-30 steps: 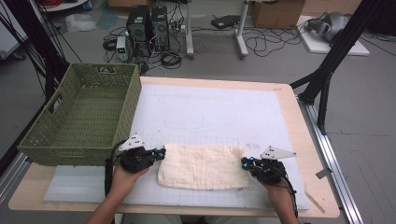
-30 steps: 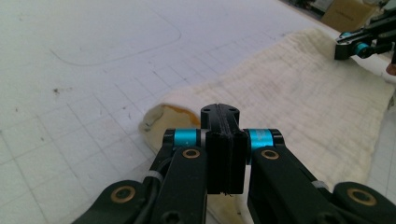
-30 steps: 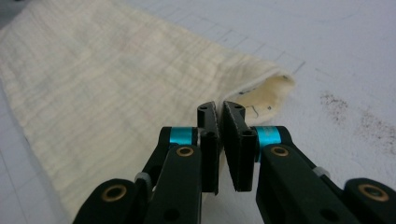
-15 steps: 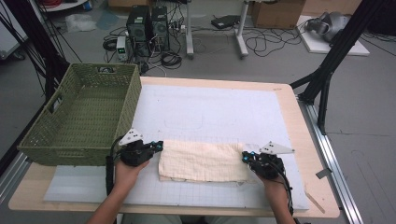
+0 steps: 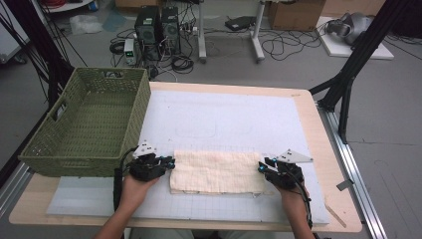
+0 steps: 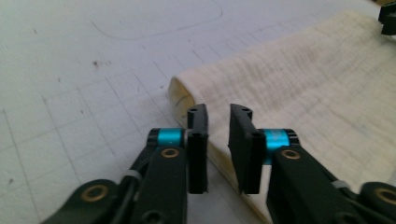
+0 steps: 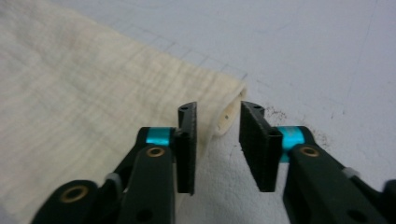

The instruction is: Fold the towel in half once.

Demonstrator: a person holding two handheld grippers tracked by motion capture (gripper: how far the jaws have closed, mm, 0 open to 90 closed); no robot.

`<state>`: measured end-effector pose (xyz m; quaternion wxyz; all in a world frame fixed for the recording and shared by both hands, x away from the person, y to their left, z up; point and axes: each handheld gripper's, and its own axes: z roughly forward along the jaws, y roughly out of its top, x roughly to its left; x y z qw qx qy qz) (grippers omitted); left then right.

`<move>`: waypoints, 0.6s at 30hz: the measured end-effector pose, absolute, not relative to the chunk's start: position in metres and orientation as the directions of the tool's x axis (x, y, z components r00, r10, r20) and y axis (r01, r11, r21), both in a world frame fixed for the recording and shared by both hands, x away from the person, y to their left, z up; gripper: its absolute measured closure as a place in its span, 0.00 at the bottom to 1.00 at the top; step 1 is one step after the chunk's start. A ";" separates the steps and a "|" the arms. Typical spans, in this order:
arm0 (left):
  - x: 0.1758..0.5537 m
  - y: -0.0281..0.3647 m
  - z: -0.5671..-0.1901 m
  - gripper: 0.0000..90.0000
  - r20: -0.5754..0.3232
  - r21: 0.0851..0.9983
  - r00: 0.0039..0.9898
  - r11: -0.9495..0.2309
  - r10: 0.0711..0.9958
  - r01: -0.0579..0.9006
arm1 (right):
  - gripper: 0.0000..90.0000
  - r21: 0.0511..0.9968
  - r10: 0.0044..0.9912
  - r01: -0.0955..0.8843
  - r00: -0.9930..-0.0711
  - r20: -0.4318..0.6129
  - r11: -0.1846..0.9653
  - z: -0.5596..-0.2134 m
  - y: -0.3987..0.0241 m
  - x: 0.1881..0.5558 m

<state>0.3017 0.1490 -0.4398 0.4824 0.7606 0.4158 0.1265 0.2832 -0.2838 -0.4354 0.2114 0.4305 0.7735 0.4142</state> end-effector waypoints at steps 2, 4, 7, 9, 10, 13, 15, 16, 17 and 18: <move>0.304 0.150 -0.439 0.68 -0.194 0.852 0.626 -0.186 0.755 0.489 | 0.62 0.836 0.836 0.476 -0.548 0.040 0.272 -0.433 -0.286 0.282; 0.307 0.151 -0.436 0.64 -0.175 0.866 0.634 -0.188 0.753 0.463 | 0.58 0.840 0.838 0.469 -0.545 0.033 0.272 -0.431 -0.287 0.282; 0.312 0.152 -0.431 0.57 -0.164 0.889 0.638 -0.168 0.752 0.427 | 0.53 0.846 0.840 0.457 -0.542 0.020 0.275 -0.429 -0.286 0.286; 0.316 0.152 -0.428 0.54 -0.157 0.897 0.637 -0.161 0.755 0.411 | 0.53 0.841 0.833 0.450 -0.554 0.001 0.299 -0.426 -0.283 0.291; 0.319 0.151 -0.426 0.53 -0.156 0.895 0.639 -0.165 0.753 0.414 | 0.56 0.833 0.825 0.445 -0.564 -0.024 0.329 -0.425 -0.281 0.296; 0.326 0.147 -0.425 0.52 -0.136 0.901 0.643 -0.177 0.753 0.397 | 0.63 0.798 0.791 0.466 -0.611 -0.022 0.382 -0.426 -0.275 0.312; 0.329 0.144 -0.427 0.52 -0.134 0.899 0.643 -0.180 0.754 0.399 | 0.69 0.763 0.770 0.497 -0.638 -0.001 0.413 -0.432 -0.268 0.322; 0.330 0.143 -0.428 0.52 -0.132 0.896 0.643 -0.187 0.755 0.403 | 0.77 0.743 0.750 0.504 -0.661 0.003 0.441 -0.436 -0.263 0.326; 0.331 0.142 -0.430 0.52 -0.133 0.889 0.646 -0.197 0.752 0.413 | 0.82 0.724 0.739 0.494 -0.672 -0.032 0.481 -0.439 -0.259 0.329; 0.331 0.141 -0.431 0.52 -0.131 0.886 0.645 -0.202 0.753 0.416 | 0.89 0.723 0.733 0.480 -0.678 -0.054 0.497 -0.441 -0.256 0.331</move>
